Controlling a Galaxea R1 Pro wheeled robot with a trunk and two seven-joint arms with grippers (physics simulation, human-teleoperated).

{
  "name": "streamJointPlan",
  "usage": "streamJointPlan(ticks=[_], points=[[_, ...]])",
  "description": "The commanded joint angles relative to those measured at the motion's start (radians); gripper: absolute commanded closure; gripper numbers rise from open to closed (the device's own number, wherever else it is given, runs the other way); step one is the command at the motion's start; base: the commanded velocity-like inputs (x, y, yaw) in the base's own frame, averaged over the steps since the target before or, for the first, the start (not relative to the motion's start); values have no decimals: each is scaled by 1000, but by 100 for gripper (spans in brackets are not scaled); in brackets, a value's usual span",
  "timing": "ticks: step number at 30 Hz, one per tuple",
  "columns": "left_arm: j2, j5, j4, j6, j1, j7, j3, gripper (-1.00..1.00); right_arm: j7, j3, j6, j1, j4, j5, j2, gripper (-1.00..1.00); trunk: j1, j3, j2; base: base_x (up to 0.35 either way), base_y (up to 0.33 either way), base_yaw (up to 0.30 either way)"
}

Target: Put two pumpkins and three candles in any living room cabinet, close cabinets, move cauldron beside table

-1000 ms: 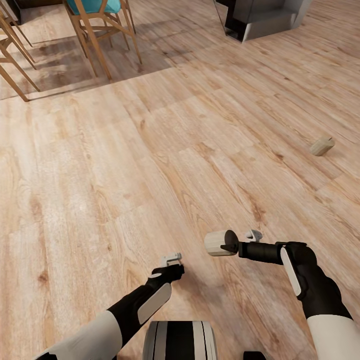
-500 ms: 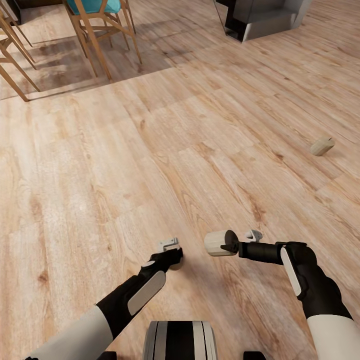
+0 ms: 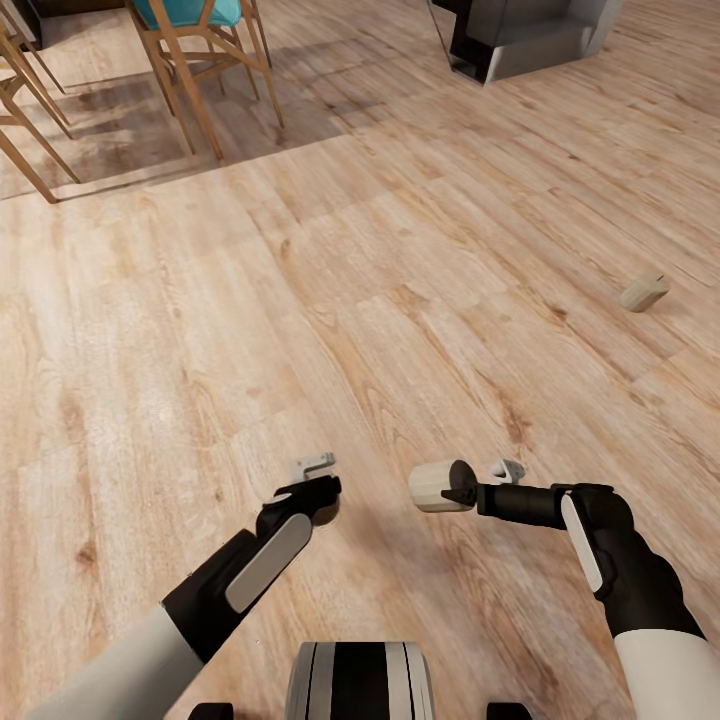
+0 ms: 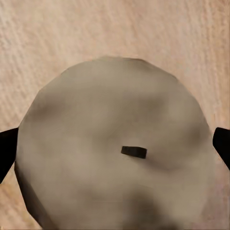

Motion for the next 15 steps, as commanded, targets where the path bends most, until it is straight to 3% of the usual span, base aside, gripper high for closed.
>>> streamJointPlan(ticks=[1, 7, 15], points=[[5, 4, -15, 5, 0, 7, 3, 100, 0, 0, 0, 0, 0, -1, 0, 100, 0, 0, 0, 0, 0, 0], [17, 3, -84, 14, 0, 21, 8, 100, 0, -1, 2, 0, -1, 0, -1, 100, 0, 0, 0, 0, 0, 0], [15, 2, -87, 11, 0, 19, 8, 100, -4, -2, 1, 0, -3, 3, -2, 100, 0, 0, 0, 0, 0, 0]])
